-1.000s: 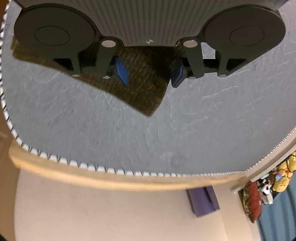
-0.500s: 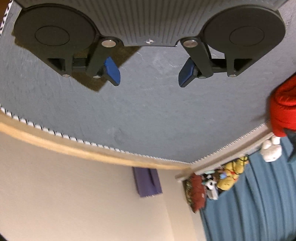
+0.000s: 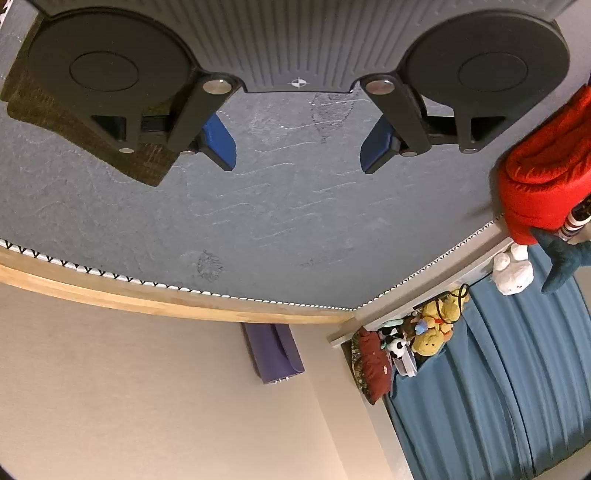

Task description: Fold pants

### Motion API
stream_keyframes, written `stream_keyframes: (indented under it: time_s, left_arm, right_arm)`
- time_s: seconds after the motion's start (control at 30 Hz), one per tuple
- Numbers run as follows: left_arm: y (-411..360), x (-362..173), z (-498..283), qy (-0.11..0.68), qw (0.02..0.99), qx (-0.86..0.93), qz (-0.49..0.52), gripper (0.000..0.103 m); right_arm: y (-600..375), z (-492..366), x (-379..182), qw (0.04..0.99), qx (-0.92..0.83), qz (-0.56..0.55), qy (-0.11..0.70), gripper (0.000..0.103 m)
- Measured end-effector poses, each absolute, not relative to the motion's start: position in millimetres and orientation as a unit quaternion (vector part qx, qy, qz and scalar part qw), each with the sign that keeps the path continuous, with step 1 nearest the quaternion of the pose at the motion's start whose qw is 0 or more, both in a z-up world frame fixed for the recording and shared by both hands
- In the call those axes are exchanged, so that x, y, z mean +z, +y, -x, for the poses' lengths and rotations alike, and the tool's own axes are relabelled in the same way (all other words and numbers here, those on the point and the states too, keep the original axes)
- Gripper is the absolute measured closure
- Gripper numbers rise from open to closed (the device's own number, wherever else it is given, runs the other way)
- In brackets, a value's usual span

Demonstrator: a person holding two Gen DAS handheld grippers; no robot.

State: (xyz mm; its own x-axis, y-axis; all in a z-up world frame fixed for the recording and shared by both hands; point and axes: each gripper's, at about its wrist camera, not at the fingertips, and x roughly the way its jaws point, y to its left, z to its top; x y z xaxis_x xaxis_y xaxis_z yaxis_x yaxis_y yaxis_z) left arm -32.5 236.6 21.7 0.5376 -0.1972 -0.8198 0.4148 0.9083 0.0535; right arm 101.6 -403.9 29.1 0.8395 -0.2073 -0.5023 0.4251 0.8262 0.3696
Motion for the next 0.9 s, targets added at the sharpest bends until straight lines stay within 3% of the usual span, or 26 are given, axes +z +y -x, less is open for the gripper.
stream_keyframes:
  time_s: [0.1,0.13,0.23,0.37,0.53,0.67,0.83,0.9]
  left_arm:
    - [216,26,31,0.441,0.861,-0.232,-0.101,0.071]
    - [208,18,32,0.457,0.848,-0.243,-0.118,0.063]
    - [186,-17,39,0.497,0.807,-0.228,-0.223,0.056]
    - [178,13,35,0.469,0.837,-0.204,-0.195,0.056]
    - [145,62,30,0.401,0.882,-0.204,-0.14,0.045]
    - [107,79,16,0.375,0.895,-0.209,-0.119,0.044]
    - [51,72,-7,0.373,0.894,-0.217,-0.124,0.044]
    - [43,66,-10,0.375,0.891,-0.222,-0.128,0.044]
  right_arm:
    - [-401,-97,33,0.931,-0.162,-0.239,0.225,0.027]
    - [-402,-94,35,0.931,-0.16,-0.24,0.224,0.027]
    - [-404,-84,39,0.929,-0.158,-0.248,0.223,0.027]
    - [-414,-58,45,0.92,-0.151,-0.279,0.23,0.025]
    - [-436,-10,46,0.916,-0.163,-0.288,0.228,0.024]
    - [-471,27,30,0.906,-0.194,-0.293,0.235,0.025]
    - [-526,58,-19,0.874,-0.257,-0.313,0.269,0.044]
    - [-544,62,-44,0.857,-0.255,-0.341,0.289,0.044]
